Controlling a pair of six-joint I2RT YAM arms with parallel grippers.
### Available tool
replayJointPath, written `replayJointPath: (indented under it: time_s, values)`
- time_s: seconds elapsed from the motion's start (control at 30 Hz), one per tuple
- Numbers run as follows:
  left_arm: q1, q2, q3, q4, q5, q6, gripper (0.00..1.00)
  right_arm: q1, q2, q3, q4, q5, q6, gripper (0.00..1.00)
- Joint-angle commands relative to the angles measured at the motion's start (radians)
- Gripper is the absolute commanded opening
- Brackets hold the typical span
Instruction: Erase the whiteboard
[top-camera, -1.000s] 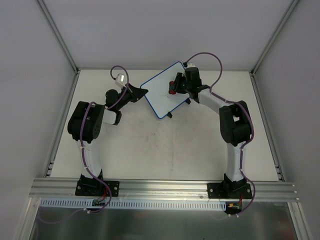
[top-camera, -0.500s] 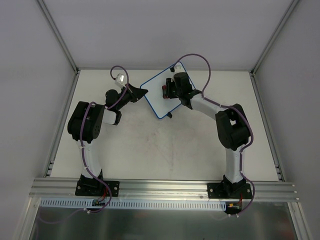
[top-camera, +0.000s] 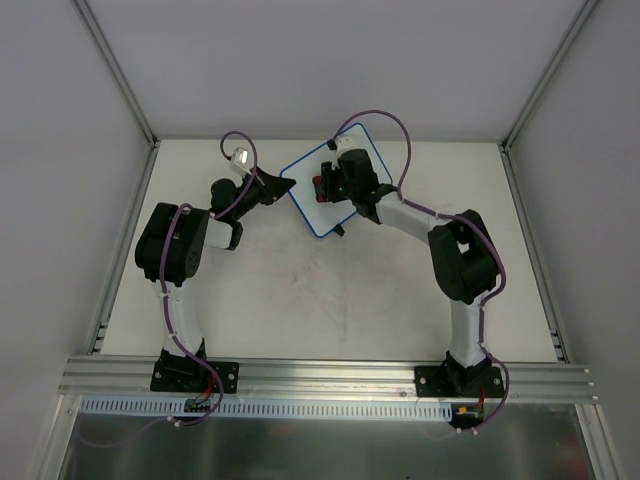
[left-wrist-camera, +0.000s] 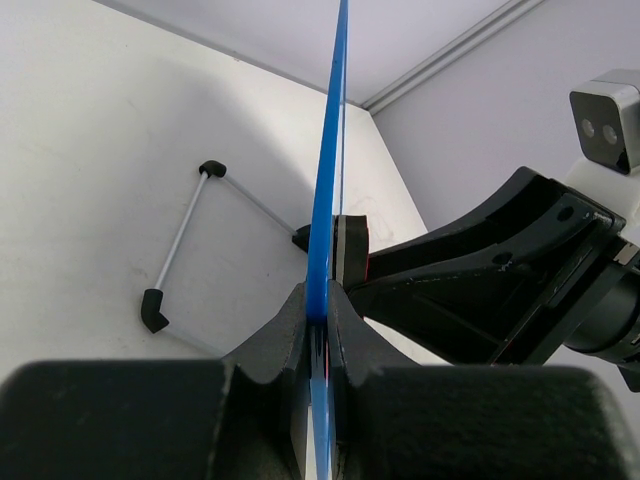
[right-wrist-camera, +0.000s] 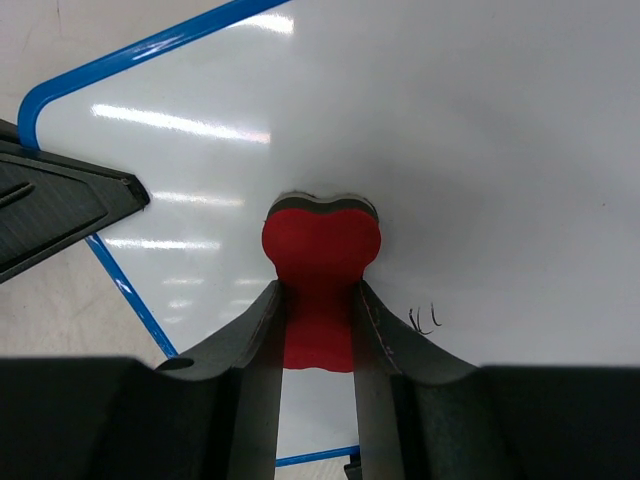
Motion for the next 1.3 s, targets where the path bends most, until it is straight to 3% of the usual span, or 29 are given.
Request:
replayJointPath:
  time_s: [0.0,0.6,1.0,1.27]
  values:
    - [-0.031,-0.044,0.025,0.065,0.081,0.04,0.0,0.06,0.03,-0.049,-0.057,-0.096,0.007,0.0]
    - [-0.031,-0.052,0.018,0.069,0.086,0.037,0.0,-0.106,0.038,-0.112,-0.146,0.108,0.228,0.0]
    - [-0.031,-0.055,0.01,0.076,0.086,0.037,0.0,-0.181,0.055,-0.122,-0.236,0.162,0.391,0.0]
    - [-0.031,-0.052,0.007,0.08,0.084,0.034,0.0,-0.193,0.046,-0.135,-0.256,0.185,0.408,0.0]
